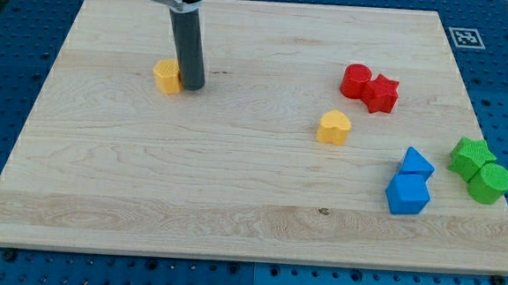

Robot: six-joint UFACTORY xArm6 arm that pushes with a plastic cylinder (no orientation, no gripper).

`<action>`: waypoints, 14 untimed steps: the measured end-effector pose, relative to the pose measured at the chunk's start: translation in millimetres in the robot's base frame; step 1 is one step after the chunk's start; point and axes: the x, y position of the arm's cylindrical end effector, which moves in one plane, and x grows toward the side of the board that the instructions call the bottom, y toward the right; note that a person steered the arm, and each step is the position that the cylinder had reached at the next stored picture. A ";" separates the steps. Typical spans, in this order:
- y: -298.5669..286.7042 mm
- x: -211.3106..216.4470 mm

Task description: Move the yellow hexagon to the top left of the board

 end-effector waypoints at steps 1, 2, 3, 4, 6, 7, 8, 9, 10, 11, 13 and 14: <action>-16.3 14.5; -59.0 -19.3; -96.6 -34.8; -116.5 -56.0; -53.6 -46.3; -57.6 -67.9; -86.6 -72.3; -89.5 -95.1; -90.1 -120.4; -101.2 -123.6; -143.3 -147.7; -128.7 -144.9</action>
